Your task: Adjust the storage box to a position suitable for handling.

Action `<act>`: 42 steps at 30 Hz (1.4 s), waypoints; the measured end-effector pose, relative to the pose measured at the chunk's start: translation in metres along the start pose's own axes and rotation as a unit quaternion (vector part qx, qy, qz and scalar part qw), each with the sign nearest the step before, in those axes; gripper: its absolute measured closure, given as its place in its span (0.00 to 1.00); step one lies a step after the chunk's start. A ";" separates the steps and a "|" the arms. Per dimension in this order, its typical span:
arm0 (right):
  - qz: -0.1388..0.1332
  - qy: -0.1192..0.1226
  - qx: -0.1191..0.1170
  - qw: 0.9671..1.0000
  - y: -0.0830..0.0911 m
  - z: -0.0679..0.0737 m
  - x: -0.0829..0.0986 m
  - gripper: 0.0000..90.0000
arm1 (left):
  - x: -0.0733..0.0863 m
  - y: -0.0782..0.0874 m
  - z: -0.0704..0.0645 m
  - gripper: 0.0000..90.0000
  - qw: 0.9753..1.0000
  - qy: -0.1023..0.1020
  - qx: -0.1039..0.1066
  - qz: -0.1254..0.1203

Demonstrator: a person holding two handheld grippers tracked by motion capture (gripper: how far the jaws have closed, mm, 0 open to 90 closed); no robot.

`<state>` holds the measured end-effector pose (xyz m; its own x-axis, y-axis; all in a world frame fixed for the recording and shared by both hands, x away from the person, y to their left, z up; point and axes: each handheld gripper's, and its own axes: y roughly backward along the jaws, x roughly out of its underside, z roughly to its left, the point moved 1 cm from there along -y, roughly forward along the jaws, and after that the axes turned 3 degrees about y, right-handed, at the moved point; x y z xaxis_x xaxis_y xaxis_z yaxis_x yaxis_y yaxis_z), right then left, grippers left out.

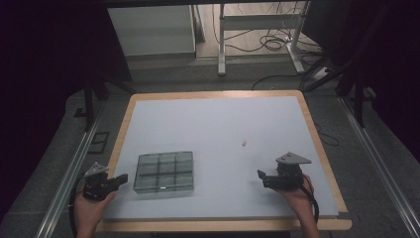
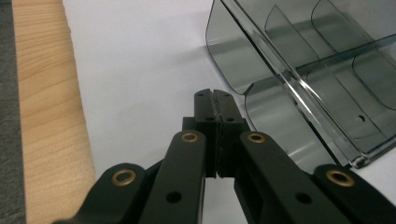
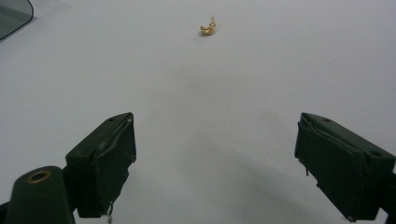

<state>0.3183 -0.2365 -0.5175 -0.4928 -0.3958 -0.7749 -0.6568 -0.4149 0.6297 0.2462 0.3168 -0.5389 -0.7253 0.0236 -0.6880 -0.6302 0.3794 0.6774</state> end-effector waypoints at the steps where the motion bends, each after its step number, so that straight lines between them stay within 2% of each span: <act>1: -0.001 -0.001 0.000 1.000 -0.001 0.000 0.000 0.13 | -0.001 -0.003 0.000 1.00 1.000 -0.002 0.004 -0.001; 4: 0.001 -0.001 0.000 1.000 -0.002 0.000 0.000 0.13 | -0.001 -0.006 0.000 1.00 1.000 -0.003 0.006 0.004; 9: 0.001 0.001 0.000 1.000 -0.002 0.001 0.000 0.13 | -0.003 -0.013 -0.003 1.00 1.000 -0.009 0.021 0.008; 12: 0.000 0.002 0.001 1.000 -0.002 0.001 0.000 0.13 | -0.004 -0.017 -0.005 1.00 0.999 -0.012 0.037 0.009; 18: -0.005 0.000 0.004 1.000 0.000 -0.001 0.000 0.13 | -0.006 -0.021 -0.007 1.00 0.999 -0.014 0.049 0.009; 32: 0.002 0.000 0.001 1.000 -0.003 -0.002 0.001 0.13 | -0.009 -0.026 -0.006 1.00 0.999 -0.014 0.045 0.007; 42: -0.005 0.002 0.006 1.000 -0.002 -0.001 0.000 0.13 | -0.012 -0.028 -0.007 1.00 0.999 -0.015 0.048 0.006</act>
<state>0.3202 -0.2364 -0.5182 -0.4840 -0.3938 -0.7815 -0.6683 -0.4101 0.6206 0.2707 0.2990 -0.5478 -0.7232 0.0569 -0.6883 -0.5904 0.4661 0.6589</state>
